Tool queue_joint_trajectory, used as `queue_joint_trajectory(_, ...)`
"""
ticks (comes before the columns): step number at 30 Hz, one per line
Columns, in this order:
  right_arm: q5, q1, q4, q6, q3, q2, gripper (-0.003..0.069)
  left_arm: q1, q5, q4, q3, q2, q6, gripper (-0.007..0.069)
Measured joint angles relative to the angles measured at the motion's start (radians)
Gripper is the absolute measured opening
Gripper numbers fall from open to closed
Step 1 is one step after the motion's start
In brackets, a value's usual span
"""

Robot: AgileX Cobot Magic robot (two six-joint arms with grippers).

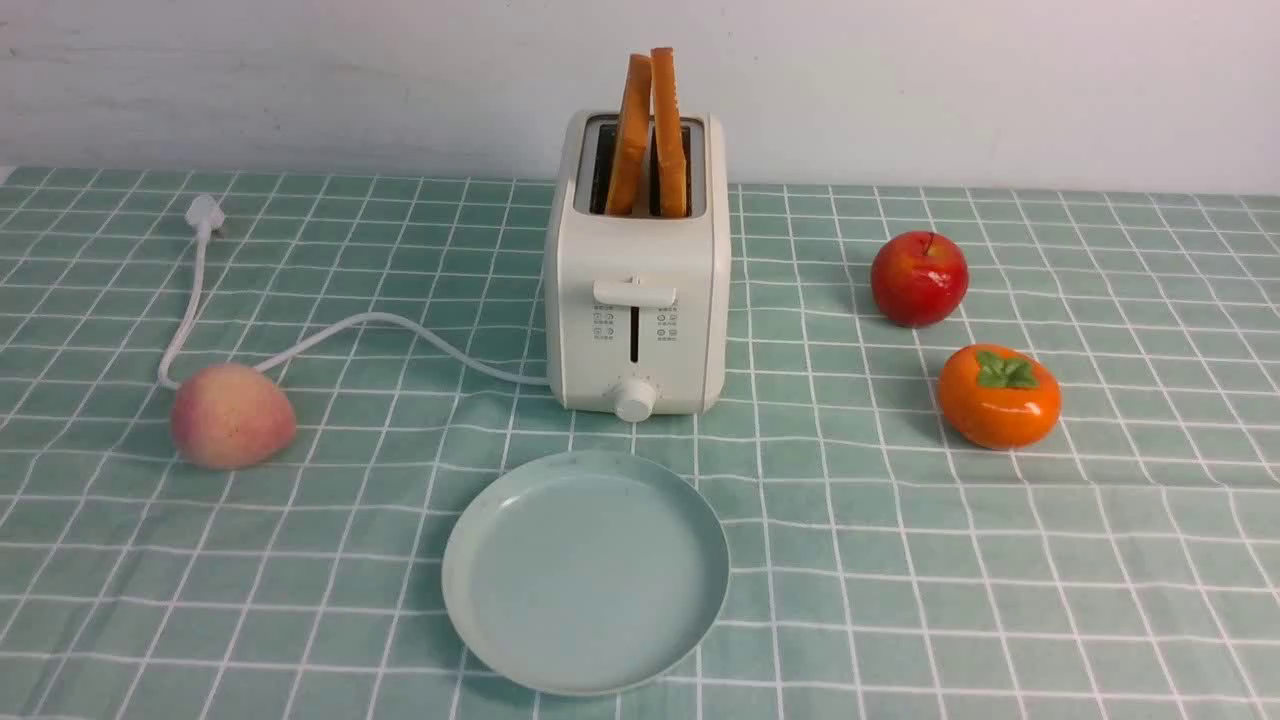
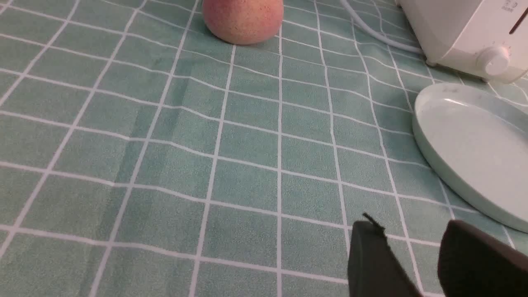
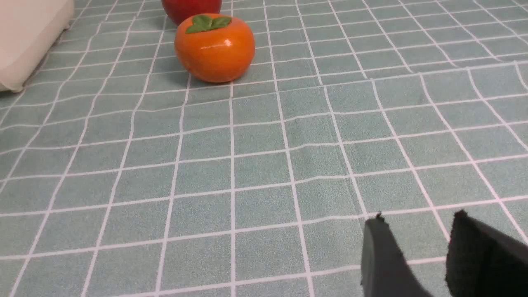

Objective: Take toasted bread from bread machine on blue coffee table place on plate.
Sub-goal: 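Reach for a toast slice standing in the toaster with the left gripper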

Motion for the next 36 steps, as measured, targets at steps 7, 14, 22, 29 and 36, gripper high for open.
queue_joint_trajectory(7,0.0,0.0,0.0,0.0,0.0,0.0,0.024,0.0,0.0,0.0,0.0,0.0,0.0,0.0238)
queue_joint_trajectory(14,0.0,0.0,0.0,0.0,0.0,0.0,0.024,0.0,0.0,0.0,0.0,0.0,0.0,0.0238)
queue_joint_trajectory(22,0.0,0.0,0.0,0.0,0.0,0.0,0.024,0.0,-0.015,0.017,0.0,0.0,0.001,0.0238)
queue_joint_trajectory(29,0.0,0.0,0.0,0.0,0.0,0.0,0.024,0.0,-0.196,-0.108,0.0,0.0,-0.125,0.0238)
queue_joint_trajectory(36,-0.012,0.0,0.008,0.0,0.001,0.0,0.024,0.0,-0.494,-0.368,0.0,0.0,-0.294,0.0238)
